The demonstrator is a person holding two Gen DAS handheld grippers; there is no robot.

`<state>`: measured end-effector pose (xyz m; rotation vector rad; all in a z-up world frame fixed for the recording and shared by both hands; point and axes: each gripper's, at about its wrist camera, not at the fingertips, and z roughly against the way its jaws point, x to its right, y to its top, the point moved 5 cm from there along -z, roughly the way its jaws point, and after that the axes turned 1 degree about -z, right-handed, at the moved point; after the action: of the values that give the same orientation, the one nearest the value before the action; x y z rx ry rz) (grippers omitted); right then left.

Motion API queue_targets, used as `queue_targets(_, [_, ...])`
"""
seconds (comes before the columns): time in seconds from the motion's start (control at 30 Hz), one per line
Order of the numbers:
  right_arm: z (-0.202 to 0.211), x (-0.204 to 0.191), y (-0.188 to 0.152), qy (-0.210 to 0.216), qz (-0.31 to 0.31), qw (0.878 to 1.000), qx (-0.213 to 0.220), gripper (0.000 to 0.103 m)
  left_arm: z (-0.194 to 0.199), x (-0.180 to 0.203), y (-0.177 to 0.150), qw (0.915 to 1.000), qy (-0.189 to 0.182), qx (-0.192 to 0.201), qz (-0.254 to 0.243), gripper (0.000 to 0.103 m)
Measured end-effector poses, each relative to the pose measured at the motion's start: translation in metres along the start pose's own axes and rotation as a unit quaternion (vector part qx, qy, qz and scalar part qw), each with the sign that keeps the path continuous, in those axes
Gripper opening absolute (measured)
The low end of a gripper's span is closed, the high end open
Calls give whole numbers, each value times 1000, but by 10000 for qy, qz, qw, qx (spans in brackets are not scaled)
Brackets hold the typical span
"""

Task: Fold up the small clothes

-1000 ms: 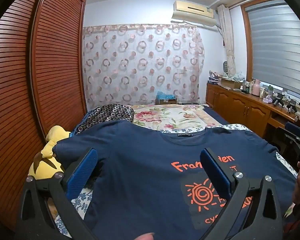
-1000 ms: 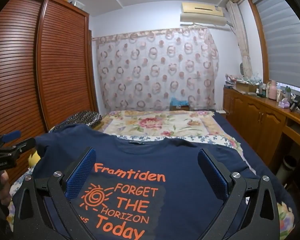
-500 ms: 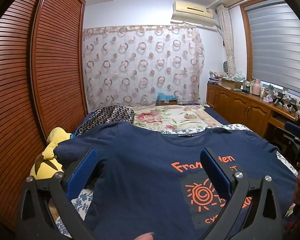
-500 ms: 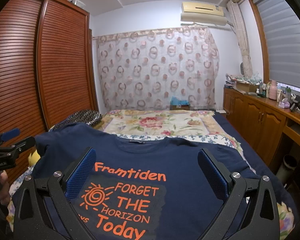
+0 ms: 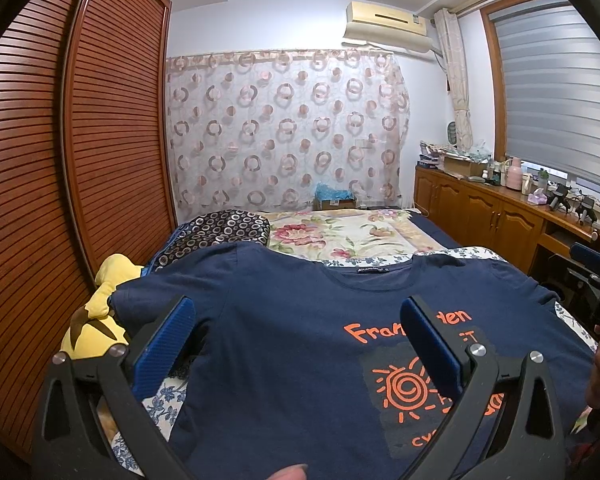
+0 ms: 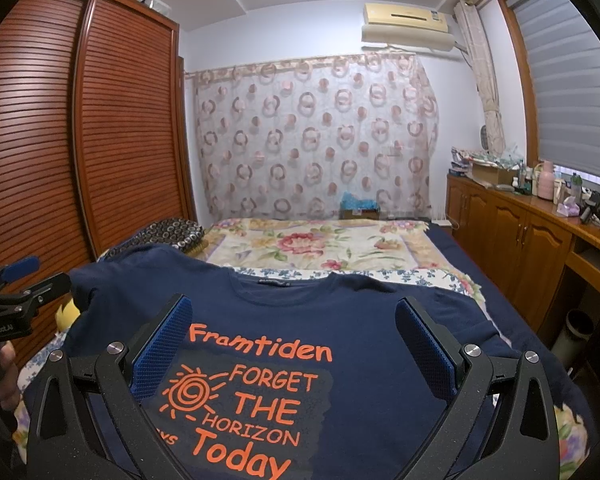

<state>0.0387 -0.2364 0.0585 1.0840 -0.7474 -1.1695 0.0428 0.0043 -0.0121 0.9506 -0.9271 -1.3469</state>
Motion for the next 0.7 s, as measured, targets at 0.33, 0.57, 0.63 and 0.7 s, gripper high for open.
queue_targets(0.33, [0,0,0,-5,1,10000,-7,103,0,1,0,10000,11,1,-12,103])
queue_targets(0.57, [0,0,0,-4,1,10000,-10,103,0,0,0,10000,14,1,-20,103])
queue_targets(0.63, [-1,0,0,-10,0,10000,-11,103,-1,0,0,10000,14,3,-21,103])
queue_targets(0.7, [0,0,0,-5,-4,10000,-12,103,-1,0,0,10000,19,0,-20,103])
